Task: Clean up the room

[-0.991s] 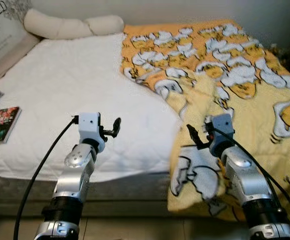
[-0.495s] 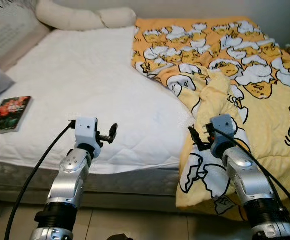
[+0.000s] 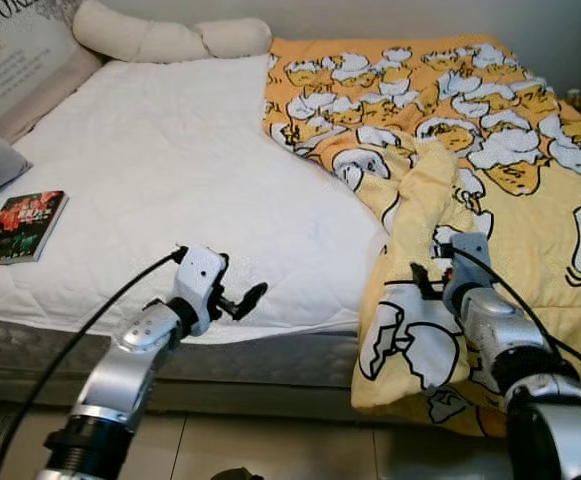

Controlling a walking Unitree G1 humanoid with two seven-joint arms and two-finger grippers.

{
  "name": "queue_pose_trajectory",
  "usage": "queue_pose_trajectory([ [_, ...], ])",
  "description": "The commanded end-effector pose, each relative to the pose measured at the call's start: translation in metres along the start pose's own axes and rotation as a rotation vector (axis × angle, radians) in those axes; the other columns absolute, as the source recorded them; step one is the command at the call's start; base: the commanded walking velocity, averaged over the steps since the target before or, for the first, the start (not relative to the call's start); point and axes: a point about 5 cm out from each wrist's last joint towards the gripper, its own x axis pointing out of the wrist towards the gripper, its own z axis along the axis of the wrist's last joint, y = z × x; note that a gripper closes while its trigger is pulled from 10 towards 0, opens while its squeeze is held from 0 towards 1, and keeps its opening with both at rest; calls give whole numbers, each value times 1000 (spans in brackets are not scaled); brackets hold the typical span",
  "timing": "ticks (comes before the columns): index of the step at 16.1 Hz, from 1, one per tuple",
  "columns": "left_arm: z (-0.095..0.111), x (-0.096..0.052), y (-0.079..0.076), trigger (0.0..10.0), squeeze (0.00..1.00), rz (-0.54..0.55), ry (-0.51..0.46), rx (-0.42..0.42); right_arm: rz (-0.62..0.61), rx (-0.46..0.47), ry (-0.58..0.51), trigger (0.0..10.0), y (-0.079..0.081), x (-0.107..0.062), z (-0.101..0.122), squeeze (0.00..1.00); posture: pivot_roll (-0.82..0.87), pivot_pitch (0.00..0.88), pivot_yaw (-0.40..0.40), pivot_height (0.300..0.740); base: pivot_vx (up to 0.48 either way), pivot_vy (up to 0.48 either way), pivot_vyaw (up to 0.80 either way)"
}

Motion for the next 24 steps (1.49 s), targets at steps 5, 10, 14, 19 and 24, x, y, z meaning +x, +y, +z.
queue_pose_trajectory([
  [5,10,-14,-2,10000,8,-82,24,47,-93,13,36,10000,-18,-2,-11,0,110,0,113,740,0,0,0],
  [10,16,-39,-3,10000,8,-139,69,98,-72,81,88,10000,-17,-5,-34,0,186,0,130,740,0,0,0],
  [14,16,-46,-6,10000,12,-146,91,100,-78,173,112,3686,-14,-6,-42,0,196,0,123,740,0,0,0],
  [19,19,-40,-14,10000,8,-197,89,77,-94,180,108,235,-17,-6,-41,0,168,0,136,740,0,0,0],
  [24,21,-35,-18,10000,8,-223,87,70,-97,153,104,0,-21,-6,-37,0,153,0,133,740,0,0,0],
])
